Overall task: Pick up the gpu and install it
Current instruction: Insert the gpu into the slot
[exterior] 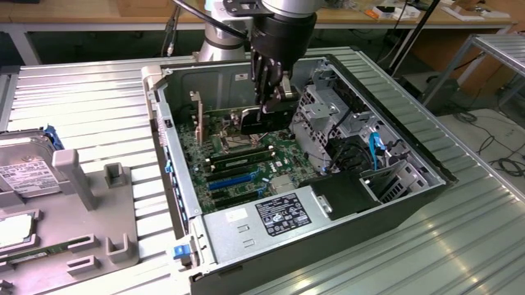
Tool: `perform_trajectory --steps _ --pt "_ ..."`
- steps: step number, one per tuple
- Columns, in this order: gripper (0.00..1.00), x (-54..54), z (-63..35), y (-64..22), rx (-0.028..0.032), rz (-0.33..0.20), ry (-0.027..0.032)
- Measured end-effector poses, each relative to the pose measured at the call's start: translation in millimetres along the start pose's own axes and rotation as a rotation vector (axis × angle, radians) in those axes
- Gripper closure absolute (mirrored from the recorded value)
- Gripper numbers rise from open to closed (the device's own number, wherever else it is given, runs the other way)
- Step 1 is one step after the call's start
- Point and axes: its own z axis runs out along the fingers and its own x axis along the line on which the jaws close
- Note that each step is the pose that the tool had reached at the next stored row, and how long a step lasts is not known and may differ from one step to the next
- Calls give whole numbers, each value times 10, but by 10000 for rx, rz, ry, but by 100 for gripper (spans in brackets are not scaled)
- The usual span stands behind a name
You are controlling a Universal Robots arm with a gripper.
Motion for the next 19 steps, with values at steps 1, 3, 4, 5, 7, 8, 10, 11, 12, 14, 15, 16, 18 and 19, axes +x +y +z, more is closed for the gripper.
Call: perform_trajectory --steps 1,3,4,5,7,8,10,11,12,14,15,16,18,19 --pt "73 0 0 0 0 0 0" --pt "73 0 0 0 0 0 0" --pt "73 0 0 0 0 0 0" --pt "73 0 0 0 0 0 0" --pt "73 0 0 0 0 0 0" --pt "73 0 2 0 0 0 0" --pt "73 1 20 7 0 0 -1" --pt "73 1 23 9 -1 -1 2" --pt "73 1 24 11 -1 -1 2" --pt "73 2 26 18 -1 4 1" --pt "73 2 28 23 0 6 -1" --pt "73 2 30 27 0 7 0" --pt "73 4 41 46 1 9 -1" --pt "73 6 59 60 0 9 -1"
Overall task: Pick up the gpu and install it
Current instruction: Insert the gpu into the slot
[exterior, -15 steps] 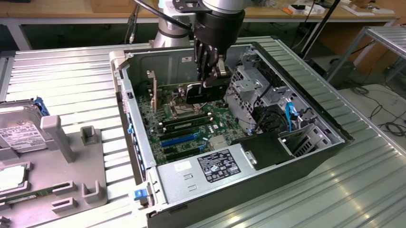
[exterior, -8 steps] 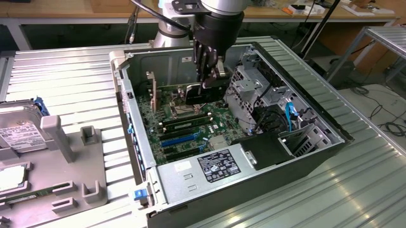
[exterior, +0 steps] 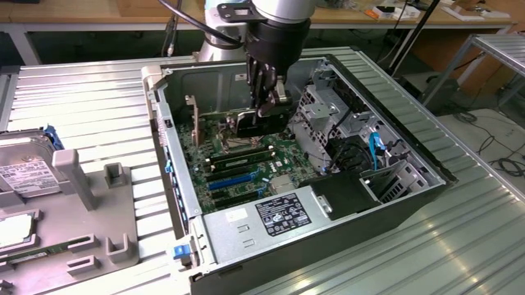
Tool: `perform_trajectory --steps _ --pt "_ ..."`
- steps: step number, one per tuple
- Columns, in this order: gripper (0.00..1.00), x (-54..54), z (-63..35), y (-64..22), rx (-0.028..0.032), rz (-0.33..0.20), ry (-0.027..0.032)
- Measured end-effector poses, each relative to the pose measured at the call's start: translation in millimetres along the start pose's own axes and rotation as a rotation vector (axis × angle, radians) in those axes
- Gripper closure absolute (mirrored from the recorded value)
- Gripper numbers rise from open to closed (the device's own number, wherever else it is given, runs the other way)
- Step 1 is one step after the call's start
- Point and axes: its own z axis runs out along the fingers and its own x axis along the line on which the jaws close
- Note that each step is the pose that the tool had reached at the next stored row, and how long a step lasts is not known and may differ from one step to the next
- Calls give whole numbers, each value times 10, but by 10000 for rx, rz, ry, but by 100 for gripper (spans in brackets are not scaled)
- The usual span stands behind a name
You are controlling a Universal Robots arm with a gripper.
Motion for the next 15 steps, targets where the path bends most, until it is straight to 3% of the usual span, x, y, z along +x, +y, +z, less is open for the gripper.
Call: perform_trajectory --steps 4,7,15 --pt "73 4 62 29 1 -1 5" --pt "73 13 94 30 3 1 40" --pt "73 115 210 54 4 -4 57"
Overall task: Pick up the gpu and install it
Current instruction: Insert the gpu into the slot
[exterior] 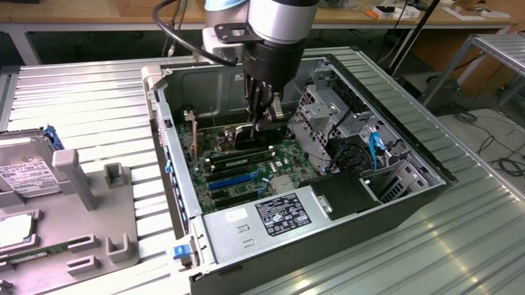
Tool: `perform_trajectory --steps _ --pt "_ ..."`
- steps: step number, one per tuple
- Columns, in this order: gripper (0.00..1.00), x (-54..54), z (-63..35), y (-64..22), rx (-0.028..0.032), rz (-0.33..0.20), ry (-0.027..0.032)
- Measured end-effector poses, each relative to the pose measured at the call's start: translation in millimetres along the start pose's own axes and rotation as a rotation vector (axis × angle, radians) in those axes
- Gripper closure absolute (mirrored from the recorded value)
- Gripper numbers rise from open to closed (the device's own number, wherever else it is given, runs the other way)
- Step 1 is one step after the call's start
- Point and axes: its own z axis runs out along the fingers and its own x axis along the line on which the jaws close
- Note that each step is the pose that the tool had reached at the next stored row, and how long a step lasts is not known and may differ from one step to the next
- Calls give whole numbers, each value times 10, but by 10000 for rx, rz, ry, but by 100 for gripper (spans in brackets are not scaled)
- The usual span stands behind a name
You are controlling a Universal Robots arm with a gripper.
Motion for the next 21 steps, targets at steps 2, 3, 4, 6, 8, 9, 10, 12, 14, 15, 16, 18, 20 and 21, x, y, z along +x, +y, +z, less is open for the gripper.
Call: perform_trajectory --steps 2,3,4,6,8,9,10,12,14,15,16,18,20,21 --pt "73 14 33 6 0 0 0" --pt "73 22 52 10 0 1 -1" --pt "73 29 68 14 0 2 -1" --pt "73 50 114 29 1 2 2" --pt "73 66 151 39 1 1 9" --pt "73 74 173 46 2 2 18" --pt "73 79 189 52 2 2 26" --pt "73 87 215 61 3 1 41" --pt "73 96 242 70 4 1 56" --pt "73 101 258 75 4 0 65" --pt "73 106 271 79 4 -1 74" --pt "73 121 309 89 5 -1 98" --pt "73 141 367 105 6 -1 136" --pt "73 145 382 109 6 0 143"
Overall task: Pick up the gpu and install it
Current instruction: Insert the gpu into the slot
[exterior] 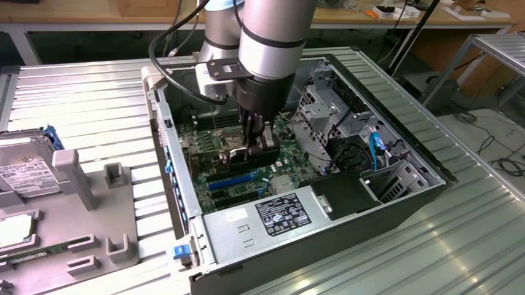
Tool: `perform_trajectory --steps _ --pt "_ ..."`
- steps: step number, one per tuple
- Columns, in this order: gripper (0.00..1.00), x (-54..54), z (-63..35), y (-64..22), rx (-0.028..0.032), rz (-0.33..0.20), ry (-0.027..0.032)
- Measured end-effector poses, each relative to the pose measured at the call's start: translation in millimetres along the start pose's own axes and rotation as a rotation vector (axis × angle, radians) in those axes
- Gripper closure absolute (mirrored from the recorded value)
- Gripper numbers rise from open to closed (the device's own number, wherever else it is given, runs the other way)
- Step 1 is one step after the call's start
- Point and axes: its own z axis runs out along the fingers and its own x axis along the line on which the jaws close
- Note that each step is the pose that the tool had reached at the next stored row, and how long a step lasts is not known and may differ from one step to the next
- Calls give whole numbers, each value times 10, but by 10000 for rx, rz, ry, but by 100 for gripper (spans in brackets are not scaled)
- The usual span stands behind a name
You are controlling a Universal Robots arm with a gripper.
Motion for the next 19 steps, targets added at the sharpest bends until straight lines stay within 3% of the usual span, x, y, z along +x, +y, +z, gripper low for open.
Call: perform_trajectory --steps 5,9,13,17,19 --pt "73 7 96 5 0 -8 7" --pt "73 6 110 3 0 -9 11" --pt "73 6 69 -3 -94 -10 14" --pt "73 0 72 -79 -95 -9 16" --pt "73 0 119 -79 -93 -9 20"
